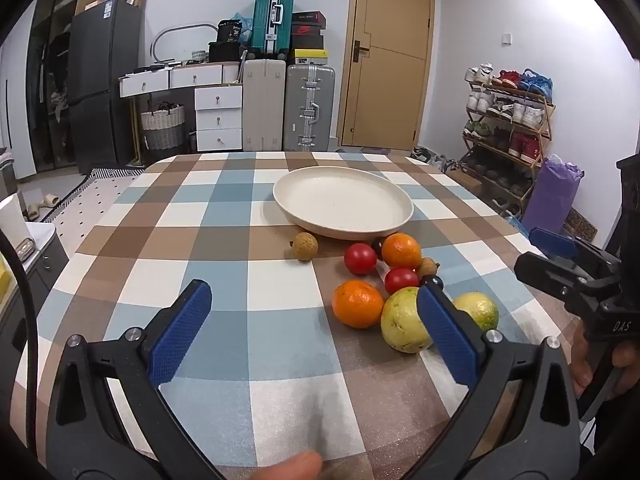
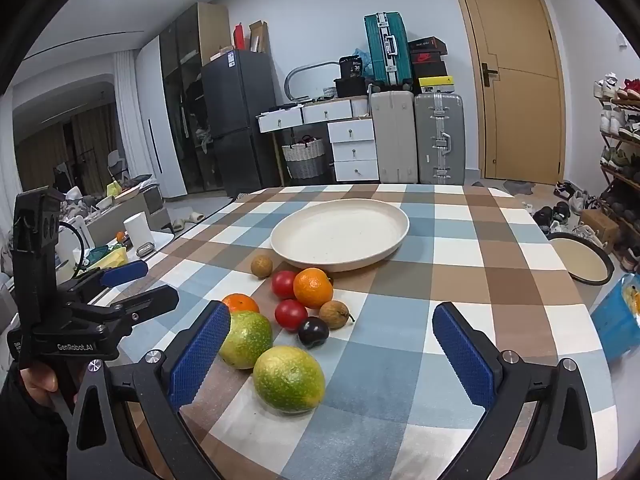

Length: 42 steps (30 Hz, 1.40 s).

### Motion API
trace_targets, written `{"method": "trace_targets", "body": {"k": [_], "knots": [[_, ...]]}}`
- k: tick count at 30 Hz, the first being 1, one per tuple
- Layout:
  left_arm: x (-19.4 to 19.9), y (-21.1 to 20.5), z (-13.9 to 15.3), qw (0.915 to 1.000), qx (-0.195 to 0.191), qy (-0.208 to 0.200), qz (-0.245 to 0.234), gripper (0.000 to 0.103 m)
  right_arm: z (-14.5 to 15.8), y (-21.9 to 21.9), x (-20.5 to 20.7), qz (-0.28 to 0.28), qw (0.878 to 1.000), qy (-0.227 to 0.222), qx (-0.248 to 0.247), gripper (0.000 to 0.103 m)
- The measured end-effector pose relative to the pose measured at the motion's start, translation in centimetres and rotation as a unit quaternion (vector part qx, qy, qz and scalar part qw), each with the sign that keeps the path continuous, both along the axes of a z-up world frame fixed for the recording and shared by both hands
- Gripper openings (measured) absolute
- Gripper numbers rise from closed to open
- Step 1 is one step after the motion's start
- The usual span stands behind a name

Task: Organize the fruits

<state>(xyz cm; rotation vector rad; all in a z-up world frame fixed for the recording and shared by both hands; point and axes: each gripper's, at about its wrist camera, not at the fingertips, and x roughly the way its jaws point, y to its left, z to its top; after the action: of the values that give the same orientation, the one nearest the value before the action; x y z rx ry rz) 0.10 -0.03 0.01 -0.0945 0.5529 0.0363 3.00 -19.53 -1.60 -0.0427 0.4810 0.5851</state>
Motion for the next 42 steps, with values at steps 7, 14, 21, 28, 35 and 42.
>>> {"method": "trace_targets", "body": {"k": [7, 14, 21, 28, 35, 42], "knots": [[-0.2, 0.2, 0.2, 0.9999, -0.003, -0.011, 0.004, 0.102, 0.0, 0.6, -0.5, 0.006, 1.0, -0.024, -0.019, 0.103], [-1.3, 0.5, 0.3, 0.9998, -0.009, -0.019, 0.003, 0.102, 0.0, 0.7, -0.7, 0.014, 0.999, -0.031, -0.021, 0.103], [-0.4, 0.4, 0.2, 0.9998, -0.004, -0.016, 0.007, 0.102, 0.1, 0.6, -0.8, 0.013, 0.999, -0.03, -0.019, 0.103], [-0.2, 0.2, 0.1, 0.9999, -0.006, -0.011, 0.007, 0.102, 0.2, 0.8, -0.9, 0.011, 0.999, -0.036, -0.026, 0.103], [-0.1, 0.2, 0.3, 0.9999, -0.004, -0.014, 0.007, 0.102, 0.2, 0.9, -0.9, 0.011, 0.999, -0.034, -0.025, 0.103], [-0.2, 0.0, 0.3, 0.9999, -0.005, -0.014, 0.007, 0.102, 0.2, 0.8, -0.9, 0.012, 0.999, -0.037, -0.024, 0.103]]}}
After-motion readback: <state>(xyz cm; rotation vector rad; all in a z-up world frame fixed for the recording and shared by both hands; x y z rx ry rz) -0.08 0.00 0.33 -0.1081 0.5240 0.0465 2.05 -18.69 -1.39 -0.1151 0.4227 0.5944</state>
